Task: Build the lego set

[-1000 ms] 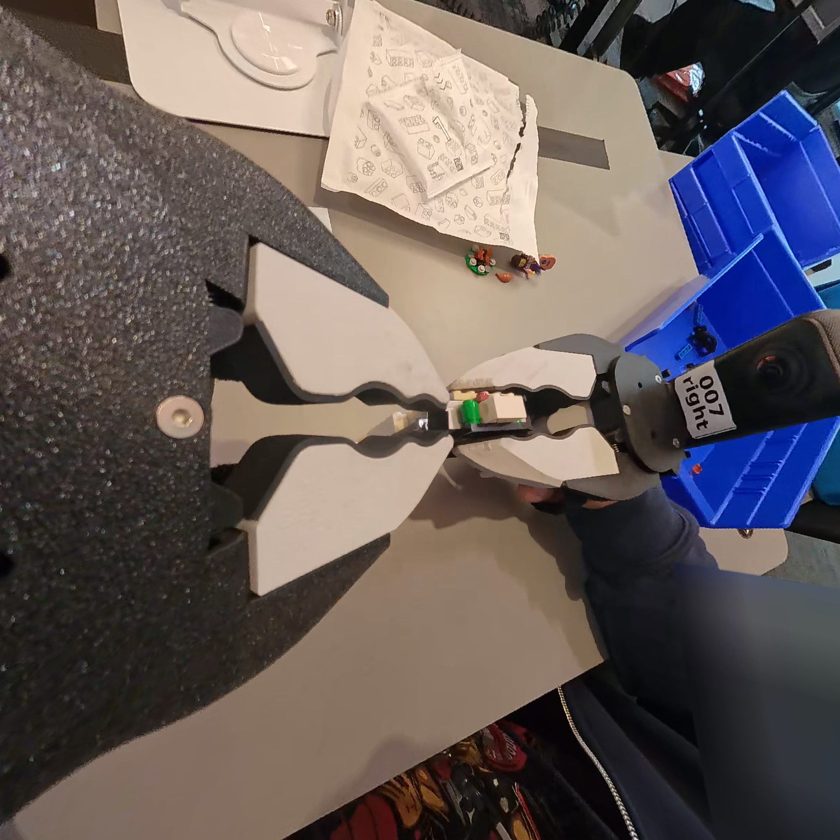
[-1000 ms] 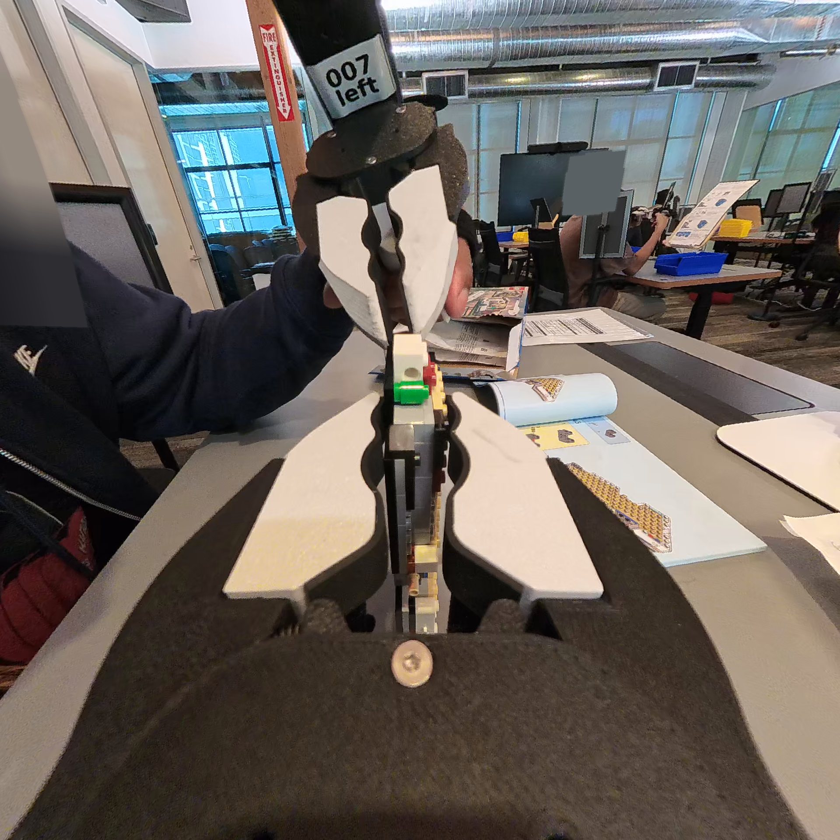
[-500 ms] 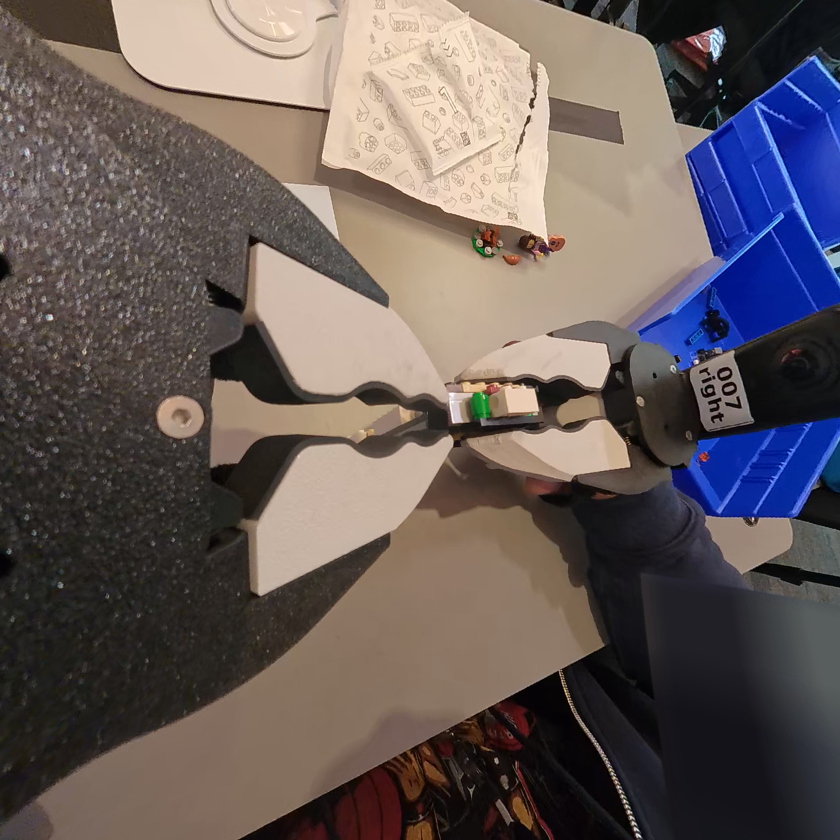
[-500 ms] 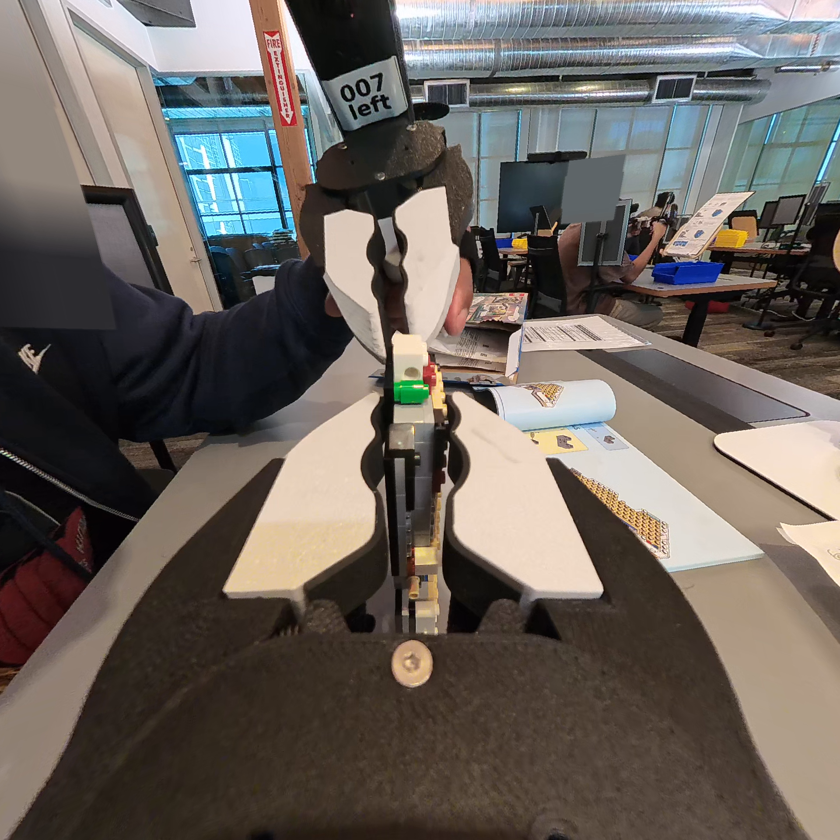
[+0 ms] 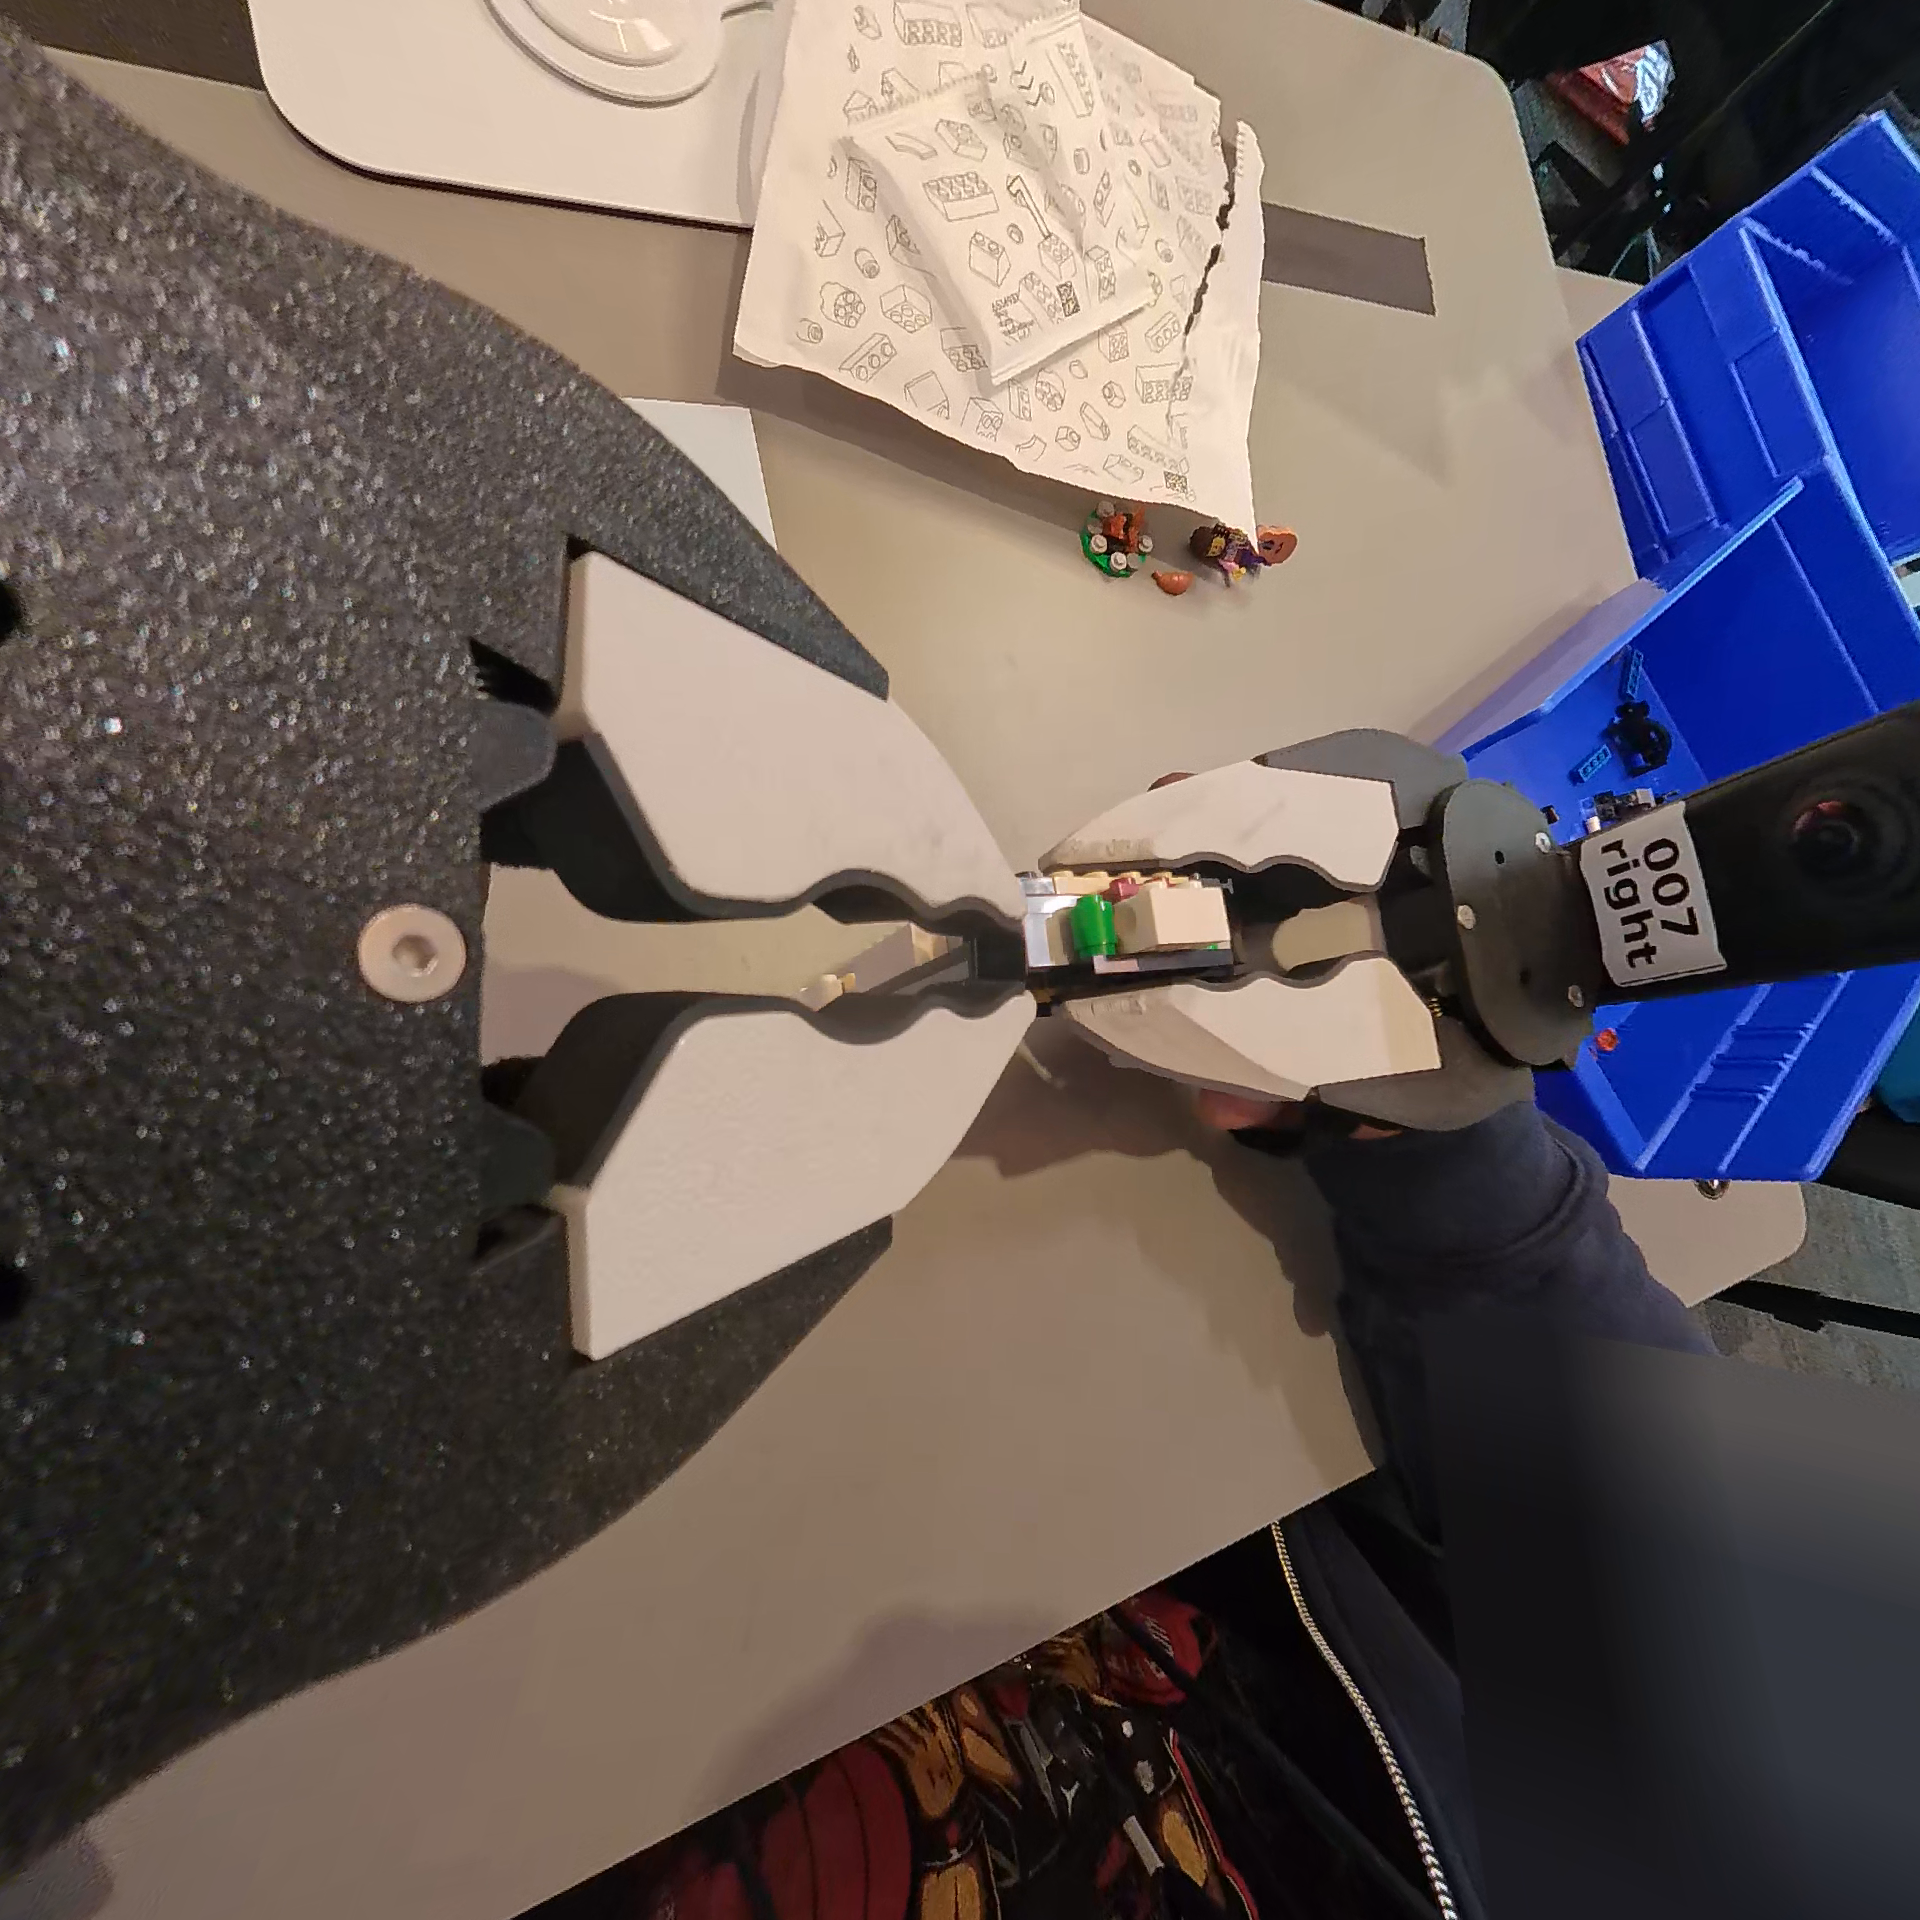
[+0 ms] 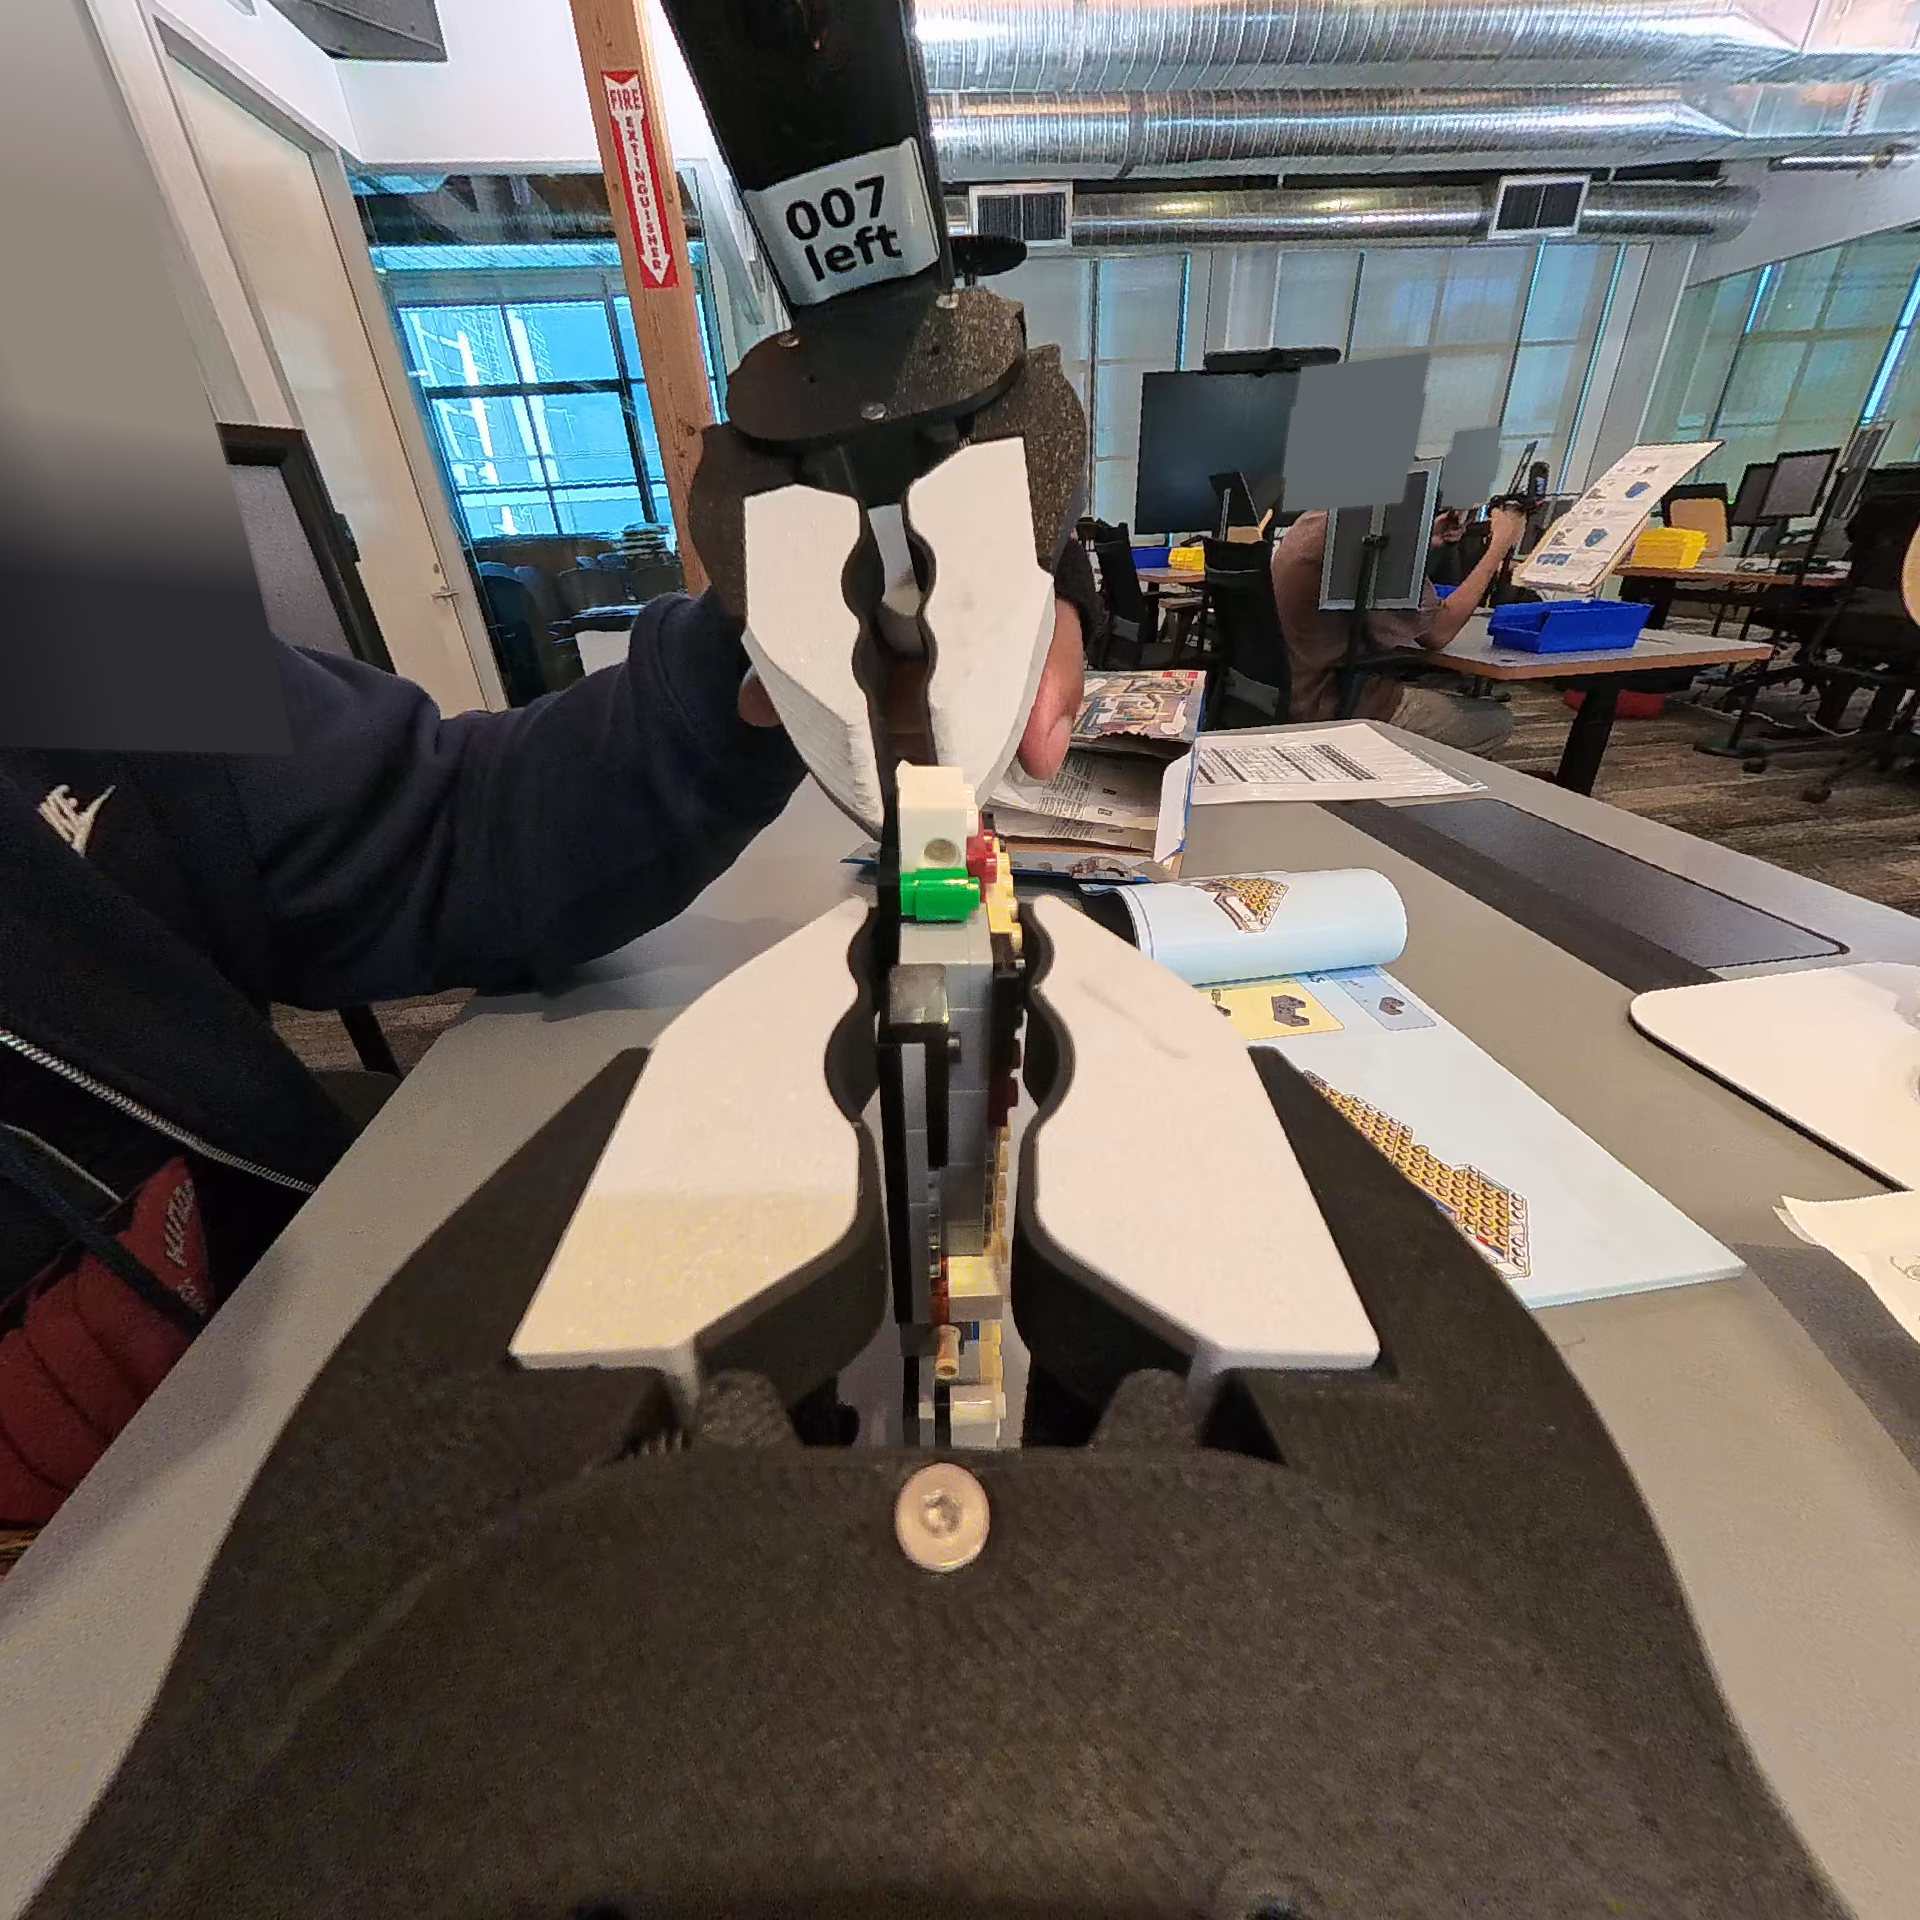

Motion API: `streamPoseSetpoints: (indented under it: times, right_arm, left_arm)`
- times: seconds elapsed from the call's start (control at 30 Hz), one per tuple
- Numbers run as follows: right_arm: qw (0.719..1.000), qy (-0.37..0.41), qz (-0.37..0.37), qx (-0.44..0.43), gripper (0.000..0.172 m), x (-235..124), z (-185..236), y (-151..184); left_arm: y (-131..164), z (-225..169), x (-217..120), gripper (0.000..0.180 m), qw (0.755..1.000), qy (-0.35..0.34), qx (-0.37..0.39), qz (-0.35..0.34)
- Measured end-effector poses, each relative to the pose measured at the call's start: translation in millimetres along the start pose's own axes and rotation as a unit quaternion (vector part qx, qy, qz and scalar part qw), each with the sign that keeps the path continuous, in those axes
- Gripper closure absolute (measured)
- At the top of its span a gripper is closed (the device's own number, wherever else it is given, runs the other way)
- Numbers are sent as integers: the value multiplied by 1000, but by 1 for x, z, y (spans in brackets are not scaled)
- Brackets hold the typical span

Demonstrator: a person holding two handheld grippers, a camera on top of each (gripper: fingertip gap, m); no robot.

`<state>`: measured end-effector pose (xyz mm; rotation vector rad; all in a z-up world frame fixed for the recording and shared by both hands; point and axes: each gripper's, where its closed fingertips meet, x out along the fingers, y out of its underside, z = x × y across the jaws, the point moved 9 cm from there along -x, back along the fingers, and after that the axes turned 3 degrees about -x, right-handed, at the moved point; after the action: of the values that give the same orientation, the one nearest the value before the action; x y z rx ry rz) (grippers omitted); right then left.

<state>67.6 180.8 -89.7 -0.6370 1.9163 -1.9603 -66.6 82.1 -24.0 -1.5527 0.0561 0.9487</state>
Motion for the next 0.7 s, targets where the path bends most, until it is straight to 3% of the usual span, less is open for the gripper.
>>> streamPoseSetpoints:
  times: [0.7]
  right_arm:
    - [1000, 1, -8, 5, 149, -1, -1, -1]
  left_arm:
    - [1, 1, -1, 170, 1000, -2, 0, -4]
